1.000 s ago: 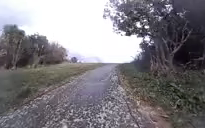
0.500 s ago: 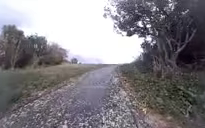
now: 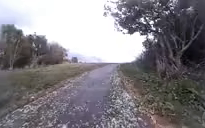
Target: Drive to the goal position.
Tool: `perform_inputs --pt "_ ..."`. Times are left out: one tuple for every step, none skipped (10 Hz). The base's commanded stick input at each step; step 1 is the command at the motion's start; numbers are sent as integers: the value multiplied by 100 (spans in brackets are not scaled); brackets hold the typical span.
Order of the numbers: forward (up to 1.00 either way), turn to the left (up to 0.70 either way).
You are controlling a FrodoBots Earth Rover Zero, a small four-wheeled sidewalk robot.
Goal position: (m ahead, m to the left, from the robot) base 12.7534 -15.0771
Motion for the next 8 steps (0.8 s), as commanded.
perform_inputs --pt "60 0" --pt "60 0" --pt "60 0" --pt "60 0" --pt "60 0" --pt "60 0" --pt "60 0" --pt "60 0"
